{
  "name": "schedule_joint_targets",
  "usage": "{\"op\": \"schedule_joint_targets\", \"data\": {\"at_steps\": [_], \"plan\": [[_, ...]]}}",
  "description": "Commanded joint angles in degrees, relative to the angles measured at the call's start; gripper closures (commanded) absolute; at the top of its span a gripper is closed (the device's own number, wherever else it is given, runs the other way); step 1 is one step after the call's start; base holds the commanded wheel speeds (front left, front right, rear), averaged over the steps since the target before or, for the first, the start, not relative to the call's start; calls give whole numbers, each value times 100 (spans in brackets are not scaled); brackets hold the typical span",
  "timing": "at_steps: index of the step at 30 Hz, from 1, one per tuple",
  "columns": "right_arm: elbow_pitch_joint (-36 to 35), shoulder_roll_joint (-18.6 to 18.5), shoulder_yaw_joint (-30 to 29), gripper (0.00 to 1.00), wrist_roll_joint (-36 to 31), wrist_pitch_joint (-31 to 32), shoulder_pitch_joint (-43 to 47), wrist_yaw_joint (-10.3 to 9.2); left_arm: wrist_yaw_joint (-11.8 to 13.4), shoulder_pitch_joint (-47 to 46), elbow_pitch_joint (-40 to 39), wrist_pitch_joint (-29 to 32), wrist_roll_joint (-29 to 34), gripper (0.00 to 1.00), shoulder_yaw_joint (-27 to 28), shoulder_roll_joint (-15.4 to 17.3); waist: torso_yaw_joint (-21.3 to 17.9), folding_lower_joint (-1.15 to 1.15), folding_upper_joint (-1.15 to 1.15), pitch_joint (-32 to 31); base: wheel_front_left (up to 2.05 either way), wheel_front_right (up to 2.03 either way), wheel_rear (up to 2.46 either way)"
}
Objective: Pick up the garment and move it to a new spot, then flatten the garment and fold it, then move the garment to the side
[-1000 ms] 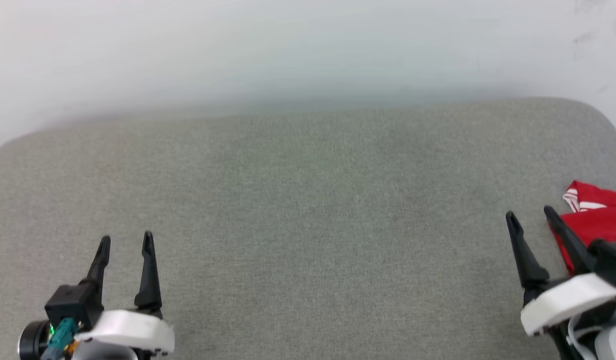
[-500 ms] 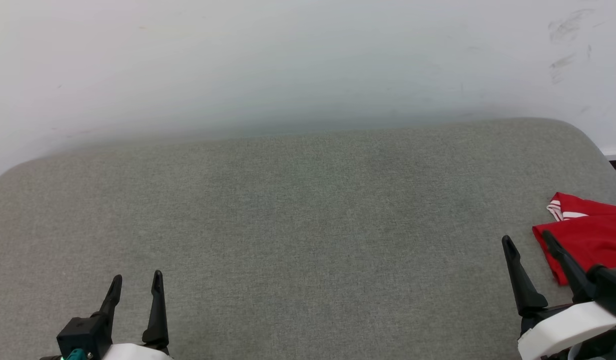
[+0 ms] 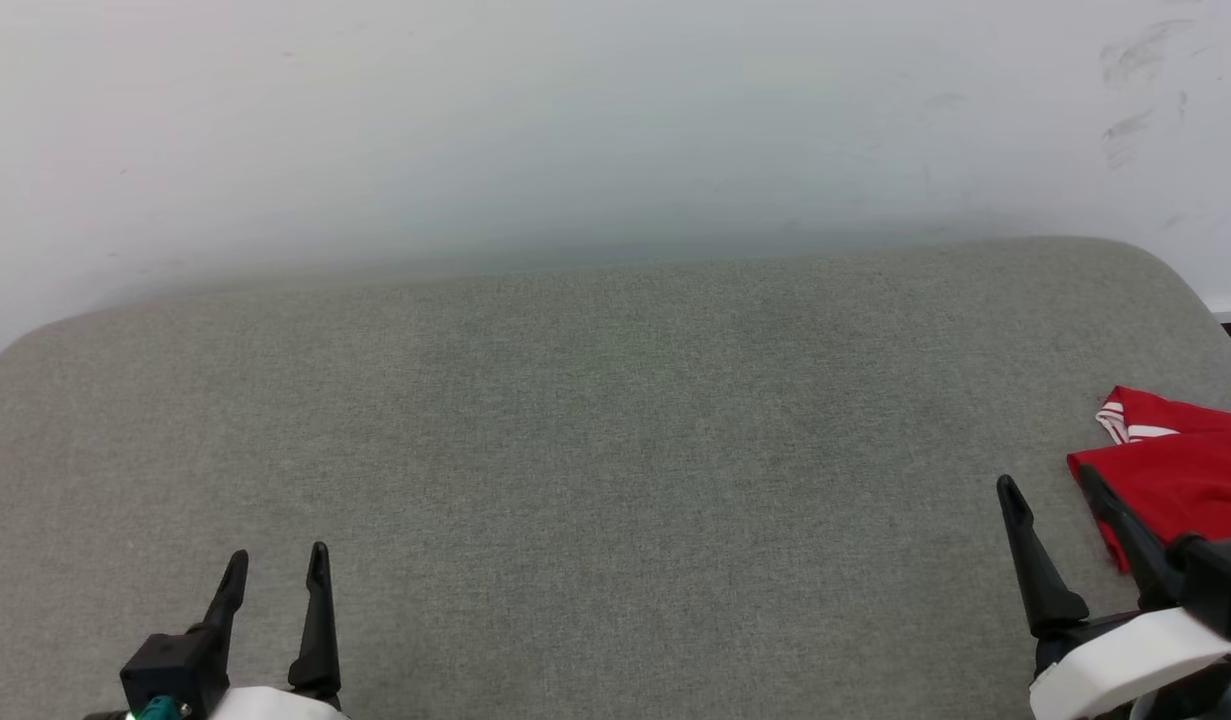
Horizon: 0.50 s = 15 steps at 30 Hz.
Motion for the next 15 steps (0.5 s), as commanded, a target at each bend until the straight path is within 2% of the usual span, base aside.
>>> {"op": "schedule_joint_targets", "data": {"at_steps": [1,4,15], "plan": [[2,2,1,100,6,-2,1,1,-7,-6,-5,1,-4,100,3,-5,0,0,0,0,0,0,0],[161,32,32,100,25,16,35,1,-6,71,127,31,-19,100,-45,-95,0,0,0,0,0,0,0],[449,145,-68,100,1303,78,-147,1,-278,-125,240,355,-1103,100,235,-327,39,0,0,16,0,0,0]]}}
